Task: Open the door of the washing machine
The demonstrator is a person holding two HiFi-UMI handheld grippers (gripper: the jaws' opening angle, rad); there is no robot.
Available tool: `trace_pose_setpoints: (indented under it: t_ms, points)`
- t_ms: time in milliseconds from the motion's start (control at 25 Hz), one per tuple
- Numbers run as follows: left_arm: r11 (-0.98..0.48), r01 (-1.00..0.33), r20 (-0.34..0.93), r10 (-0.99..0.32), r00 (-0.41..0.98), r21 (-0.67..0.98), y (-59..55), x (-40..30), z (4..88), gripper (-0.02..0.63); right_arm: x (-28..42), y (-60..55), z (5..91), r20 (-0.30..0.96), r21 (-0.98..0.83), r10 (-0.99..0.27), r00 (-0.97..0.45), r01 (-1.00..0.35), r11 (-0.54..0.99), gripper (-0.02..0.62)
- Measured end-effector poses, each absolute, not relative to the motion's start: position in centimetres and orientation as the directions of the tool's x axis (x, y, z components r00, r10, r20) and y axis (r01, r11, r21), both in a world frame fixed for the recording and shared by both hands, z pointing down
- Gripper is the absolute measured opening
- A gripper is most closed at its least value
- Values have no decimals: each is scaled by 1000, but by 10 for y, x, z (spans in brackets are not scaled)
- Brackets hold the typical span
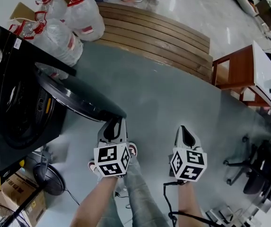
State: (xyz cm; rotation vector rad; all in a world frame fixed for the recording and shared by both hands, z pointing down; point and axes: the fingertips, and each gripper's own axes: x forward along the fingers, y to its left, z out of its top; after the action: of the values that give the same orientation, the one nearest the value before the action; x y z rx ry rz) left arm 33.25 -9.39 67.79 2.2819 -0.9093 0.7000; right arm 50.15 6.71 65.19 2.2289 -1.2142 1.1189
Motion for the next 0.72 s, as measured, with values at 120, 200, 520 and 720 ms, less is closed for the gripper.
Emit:
trace_pose_setpoints:
  t_ms: [120,200,520,720]
  points:
    - [-598,-737,642,-437,629,315,-96,340,677,97,508,72,653,786,-52,-529,320,-819,-572,5]
    - [-596,-739,638,-444,629,313,-98,346,677,95,511,73,653,786,-52,-527,323,-815,-577,5]
    - [-583,-754,627,-473,619,304,-109,368,677,94,524,77,656,790,-50,-519,327,-809,-585,5]
    - [-588,-755,628,-479,613,289,-116,380,677,89,533,79,657,788,-48,-515,336,-802,-596,5]
